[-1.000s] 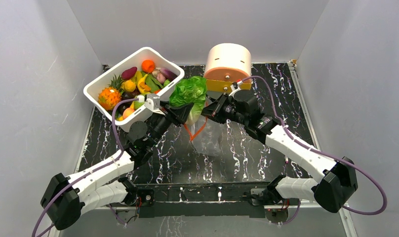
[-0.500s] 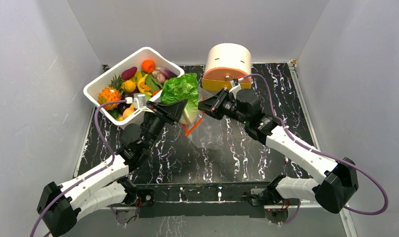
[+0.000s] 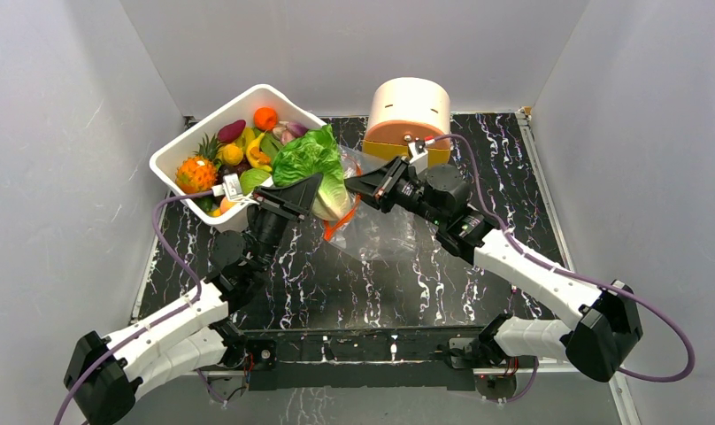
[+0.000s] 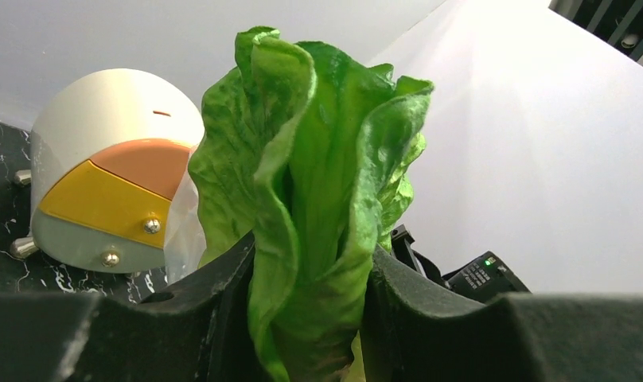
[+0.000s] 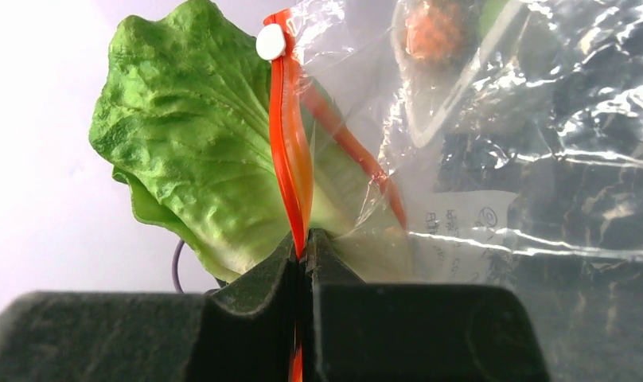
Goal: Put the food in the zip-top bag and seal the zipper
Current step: Place the fake vegetable in the zipper food storage bag.
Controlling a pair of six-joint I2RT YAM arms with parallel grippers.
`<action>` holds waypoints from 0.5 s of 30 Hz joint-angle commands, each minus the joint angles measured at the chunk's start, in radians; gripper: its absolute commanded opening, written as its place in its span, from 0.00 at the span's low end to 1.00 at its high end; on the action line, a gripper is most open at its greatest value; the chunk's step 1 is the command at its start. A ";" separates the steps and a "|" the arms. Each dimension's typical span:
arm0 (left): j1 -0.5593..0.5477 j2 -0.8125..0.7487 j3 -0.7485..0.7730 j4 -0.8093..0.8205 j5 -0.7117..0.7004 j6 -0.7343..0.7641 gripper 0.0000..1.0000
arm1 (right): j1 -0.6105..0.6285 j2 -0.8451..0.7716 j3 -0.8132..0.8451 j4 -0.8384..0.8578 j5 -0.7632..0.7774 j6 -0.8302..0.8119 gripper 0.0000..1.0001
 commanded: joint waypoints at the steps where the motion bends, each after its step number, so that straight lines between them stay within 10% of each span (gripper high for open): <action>1: -0.008 -0.018 0.045 0.009 0.038 0.052 0.20 | 0.022 0.003 -0.013 0.134 -0.051 0.030 0.00; 15: -0.008 -0.048 0.155 -0.476 -0.007 0.226 0.14 | 0.029 -0.021 0.035 0.149 -0.053 -0.020 0.00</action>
